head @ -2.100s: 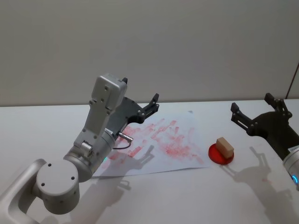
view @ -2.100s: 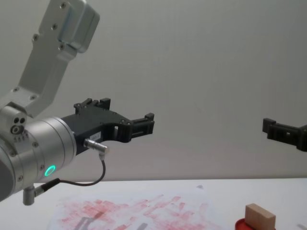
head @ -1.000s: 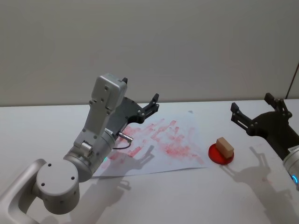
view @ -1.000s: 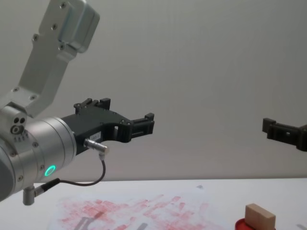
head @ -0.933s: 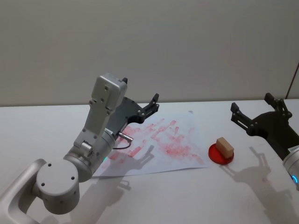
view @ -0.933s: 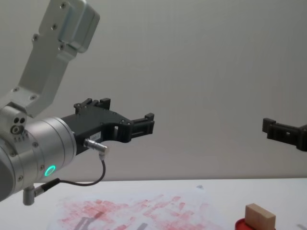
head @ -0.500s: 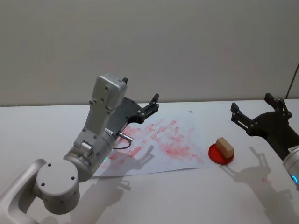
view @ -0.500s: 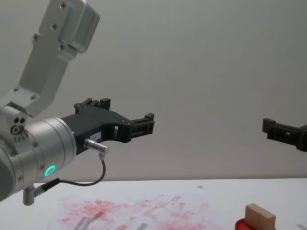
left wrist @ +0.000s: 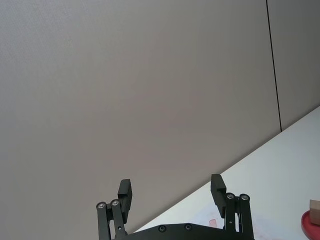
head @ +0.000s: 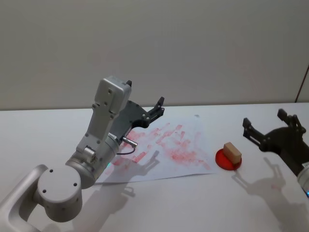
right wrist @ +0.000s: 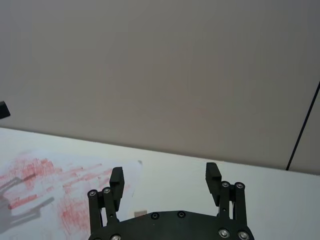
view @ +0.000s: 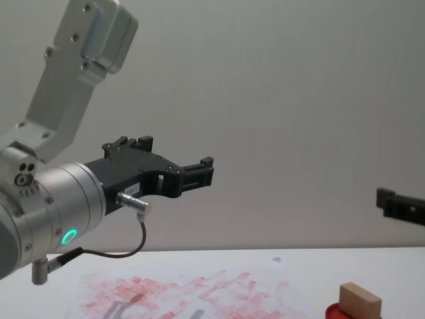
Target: Use the one hand to pick up the stamp and affix it onto the A4 paper.
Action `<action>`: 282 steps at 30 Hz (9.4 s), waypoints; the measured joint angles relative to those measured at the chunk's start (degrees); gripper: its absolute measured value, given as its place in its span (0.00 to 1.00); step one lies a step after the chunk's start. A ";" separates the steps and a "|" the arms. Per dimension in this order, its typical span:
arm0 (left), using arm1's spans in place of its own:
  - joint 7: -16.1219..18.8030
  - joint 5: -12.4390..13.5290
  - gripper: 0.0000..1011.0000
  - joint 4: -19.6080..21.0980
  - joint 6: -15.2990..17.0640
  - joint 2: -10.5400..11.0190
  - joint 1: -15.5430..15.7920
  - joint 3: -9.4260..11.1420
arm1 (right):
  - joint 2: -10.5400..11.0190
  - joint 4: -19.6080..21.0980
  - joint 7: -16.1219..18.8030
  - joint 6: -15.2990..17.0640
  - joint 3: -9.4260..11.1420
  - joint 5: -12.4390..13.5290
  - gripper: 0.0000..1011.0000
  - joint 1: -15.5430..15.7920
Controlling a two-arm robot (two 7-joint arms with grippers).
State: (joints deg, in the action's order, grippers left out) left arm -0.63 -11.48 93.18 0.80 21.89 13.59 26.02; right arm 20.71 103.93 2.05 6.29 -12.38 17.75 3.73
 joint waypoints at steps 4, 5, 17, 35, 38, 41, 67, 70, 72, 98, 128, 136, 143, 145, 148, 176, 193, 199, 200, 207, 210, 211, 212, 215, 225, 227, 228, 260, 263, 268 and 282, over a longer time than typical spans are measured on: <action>0.00 0.00 0.99 0.00 0.00 0.00 0.00 0.00 | 0.50 0.65 -0.48 2.53 0.16 0.74 0.99 1.06; 0.00 0.00 0.99 0.00 0.00 0.00 0.00 0.00 | 0.56 0.68 -0.49 2.95 0.18 0.85 0.99 1.16; 0.00 0.00 0.99 0.00 0.00 0.00 0.00 0.00 | 0.05 -2.09 2.15 9.22 -0.12 0.87 0.99 -0.36; 0.00 0.00 0.99 0.00 0.00 0.00 0.00 0.00 | -3.18 -10.95 9.54 15.16 -1.96 -4.11 0.99 -7.61; 0.00 0.00 0.99 0.00 0.00 0.00 0.00 0.00 | -3.83 -12.56 10.65 15.66 -2.36 -5.09 0.99 -9.00; 0.00 0.00 0.99 0.00 0.00 0.00 0.00 0.00 | -4.20 -13.52 11.38 16.01 -2.58 -5.80 0.99 -9.77; 0.00 0.00 0.99 0.00 0.00 0.00 0.00 0.00 | -6.21 -18.33 14.04 18.02 -3.80 -9.05 0.58 -13.55; 0.00 0.00 0.99 0.00 0.00 0.00 0.00 0.00 | -6.25 -18.41 14.09 18.05 -3.82 -9.13 0.47 -13.63; 0.00 0.00 0.99 0.00 0.00 0.00 0.00 0.00 | -6.28 -18.51 14.13 18.08 -3.84 -9.18 0.44 -13.68; 0.00 0.00 0.99 0.00 0.00 0.00 0.00 0.00 | -6.79 -18.09 19.03 13.94 -4.30 -11.46 0.22 -16.24; 0.00 0.00 0.99 0.00 0.00 0.00 0.00 0.00 | -13.16 -30.37 33.64 14.12 -8.19 -13.93 0.22 -27.22; 0.00 0.00 0.99 0.00 0.00 0.00 0.00 0.00 | -13.83 -33.62 35.17 16.44 -9.35 -15.91 0.22 -28.26; 0.00 0.00 0.99 0.00 0.00 0.00 0.00 0.00 | -14.09 -35.29 35.77 17.50 -10.10 -16.85 0.22 -28.56; 0.00 0.00 0.99 0.00 0.00 0.00 0.00 0.00 | -14.14 -35.66 35.85 17.67 -10.27 -16.99 0.22 -28.60; 0.00 0.00 0.99 0.00 0.00 0.00 0.00 0.00 | -14.18 -35.97 35.94 17.79 -10.35 -17.12 0.22 -28.65; 0.00 0.00 0.99 0.00 0.00 0.00 0.00 0.00 | -13.05 -31.76 31.92 12.34 -9.87 -14.48 0.22 -27.74; 0.00 0.00 0.99 0.00 0.00 0.00 0.00 0.00 | -7.09 -17.94 21.40 13.19 -5.76 -6.04 0.22 -19.99; 0.00 0.00 0.99 0.00 0.00 0.00 0.00 0.00 | -4.51 -14.17 18.09 15.07 -4.33 -2.88 0.22 -16.31; 0.00 0.00 0.99 0.00 0.00 0.00 0.00 0.00 | -3.94 -13.46 17.57 15.42 -4.06 -2.34 0.22 -15.51; 0.00 0.00 0.99 0.00 0.00 0.00 0.00 0.00 | -2.27 -11.67 16.42 16.76 -3.37 -0.92 0.22 -13.37; 0.00 0.00 0.99 0.00 0.00 0.00 0.00 0.00 | -1.85 -11.39 16.25 17.20 -3.25 -0.80 0.22 -12.95; 0.00 0.00 0.99 0.00 0.00 0.00 0.00 0.00 | -1.75 -11.36 16.21 17.34 -3.22 -0.80 0.22 -12.87; 0.00 0.00 0.99 0.00 0.00 0.00 0.00 0.00 | -1.68 -11.35 16.19 17.44 -3.19 -0.80 0.22 -12.82; 0.00 0.00 0.99 0.00 0.00 0.00 0.00 0.00 | -1.40 -11.33 16.15 17.85 -3.13 -0.91 0.22 -12.64; 0.00 0.00 0.99 0.00 0.00 0.00 0.00 0.00 | -1.23 -12.66 16.98 18.69 -3.35 -2.32 0.22 -13.02; 0.00 0.00 0.99 0.00 0.00 0.00 0.00 0.00 | -1.34 -13.24 17.42 18.77 -3.49 -2.75 0.22 -13.28; 0.00 0.00 0.99 0.00 0.00 0.00 0.00 0.00 | -1.43 -13.53 17.55 18.80 -3.59 -2.88 0.22 -13.43; 0.00 0.00 0.99 0.00 0.00 0.00 0.00 0.00 | -2.33 -16.63 19.09 20.36 -5.07 -6.28 0.22 -14.92; 0.00 0.00 0.99 0.00 0.00 0.00 0.00 0.00 | -2.29 -16.61 19.07 20.53 -5.09 -6.30 0.22 -14.88; 0.00 0.00 0.99 0.00 0.00 0.00 0.00 0.00 | -2.25 -16.58 19.04 20.73 -5.12 -6.32 0.34 -14.84; 0.00 0.00 0.99 0.00 0.00 0.00 0.00 0.00 | -2.18 -16.55 19.02 20.98 -5.15 -6.38 0.77 -14.77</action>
State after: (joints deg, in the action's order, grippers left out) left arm -0.62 -11.48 93.18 0.79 21.90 13.59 26.02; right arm 18.53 87.37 21.06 27.27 -17.53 11.38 -11.04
